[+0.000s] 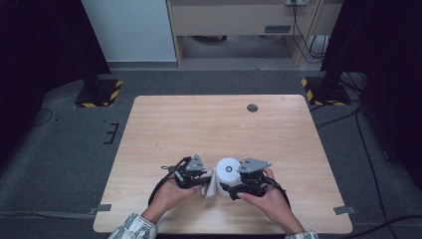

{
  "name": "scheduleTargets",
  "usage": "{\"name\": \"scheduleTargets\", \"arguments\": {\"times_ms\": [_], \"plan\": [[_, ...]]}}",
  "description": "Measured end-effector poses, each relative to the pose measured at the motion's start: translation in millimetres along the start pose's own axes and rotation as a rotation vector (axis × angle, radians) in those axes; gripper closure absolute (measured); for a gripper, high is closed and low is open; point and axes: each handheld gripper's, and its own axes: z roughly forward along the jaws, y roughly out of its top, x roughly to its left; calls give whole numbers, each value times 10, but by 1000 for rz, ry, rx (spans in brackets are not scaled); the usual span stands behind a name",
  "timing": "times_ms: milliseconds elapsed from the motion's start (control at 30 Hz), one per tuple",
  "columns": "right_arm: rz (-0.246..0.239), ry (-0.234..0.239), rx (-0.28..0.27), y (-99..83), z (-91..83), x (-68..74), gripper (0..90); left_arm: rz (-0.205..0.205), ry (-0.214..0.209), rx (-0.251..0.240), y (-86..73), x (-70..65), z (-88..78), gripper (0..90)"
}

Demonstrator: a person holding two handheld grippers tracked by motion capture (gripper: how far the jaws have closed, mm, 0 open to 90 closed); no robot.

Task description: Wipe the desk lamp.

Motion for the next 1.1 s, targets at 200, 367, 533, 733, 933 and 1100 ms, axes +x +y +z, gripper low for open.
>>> {"name": "scheduleTargets", "arguments": {"times_ms": [200,367,533,733,933,1100], "plan": [[0,-1,0,0,0,2,89,-5,6,-43,56,-6,-91,758],[0,-1,2,1,-2,-1,89,6,-3,12,-1,-16,2,758],[1,-4,2,1,-1,5,89,4,1,33,-35,3,64,758],[-1,-3,2,1,0,2,89,11,4,3,10,-17,-20,758],[-1,-3,2,1,0,2,89,8,13,-34,62,-9,-82,758],[-1,-3,3,2,0,2,89,4,8,19,0,-2,38,758]]}}
